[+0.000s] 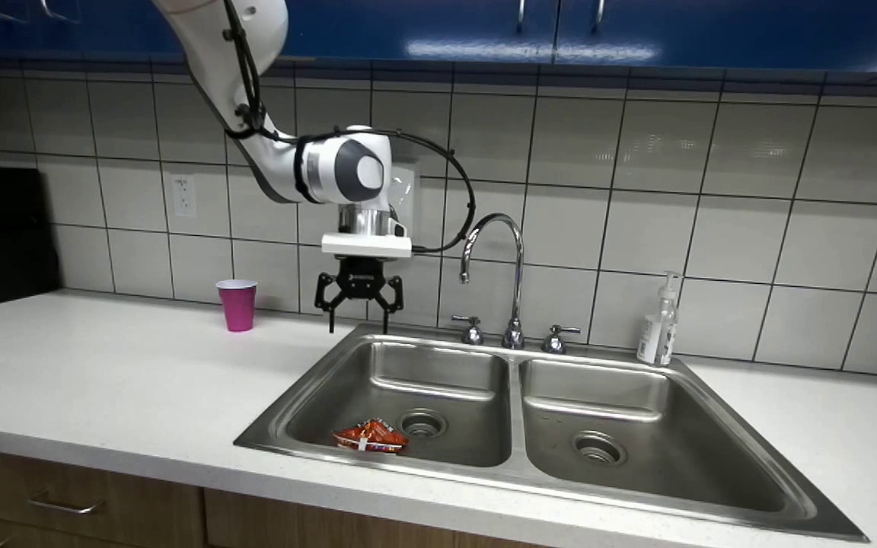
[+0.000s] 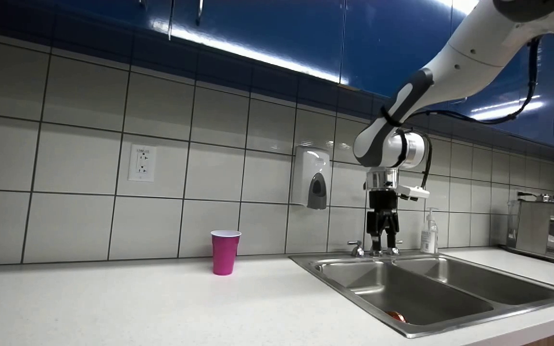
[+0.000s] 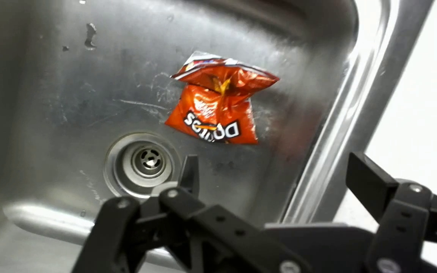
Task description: Put the snack packet in the sink on the left
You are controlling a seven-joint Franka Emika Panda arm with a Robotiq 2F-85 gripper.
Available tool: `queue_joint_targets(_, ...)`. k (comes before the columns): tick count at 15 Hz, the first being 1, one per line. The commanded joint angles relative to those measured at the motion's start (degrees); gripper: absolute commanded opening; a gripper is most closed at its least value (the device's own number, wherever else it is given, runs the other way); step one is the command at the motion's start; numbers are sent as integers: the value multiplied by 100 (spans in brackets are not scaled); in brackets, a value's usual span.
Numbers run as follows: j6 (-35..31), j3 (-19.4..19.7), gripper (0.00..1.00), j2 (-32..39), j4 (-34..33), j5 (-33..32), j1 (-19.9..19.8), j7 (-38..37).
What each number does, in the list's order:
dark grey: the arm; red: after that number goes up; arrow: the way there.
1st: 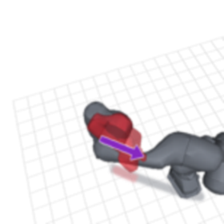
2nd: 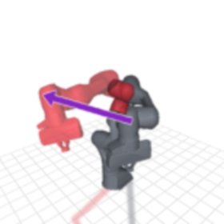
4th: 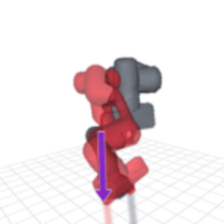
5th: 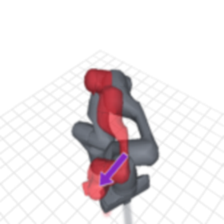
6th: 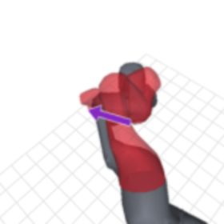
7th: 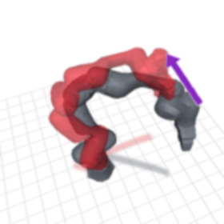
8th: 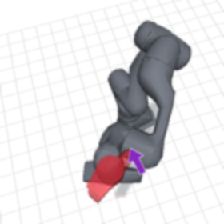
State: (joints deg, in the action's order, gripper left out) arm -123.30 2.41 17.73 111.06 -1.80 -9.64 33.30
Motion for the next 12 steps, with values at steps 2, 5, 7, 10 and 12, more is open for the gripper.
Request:
queue_joint_targets(2, 852, 10, 100, -1317, 990, -86, 148, -118)
queue_joint_targets(5, 1462, 97, 100, -1940, 1349, -46, 161, 68)
queue_joint_targets(7, 1896, 196, 100, -2328, 1515, -33, 156, 219)
queue_joint_targets(10, 2597, 406, 100, -2816, 1595, -5, 158, 641)
queue_joint_targets(12, 2944, 549, 100, -3102, 1647, -40, 174, 874)
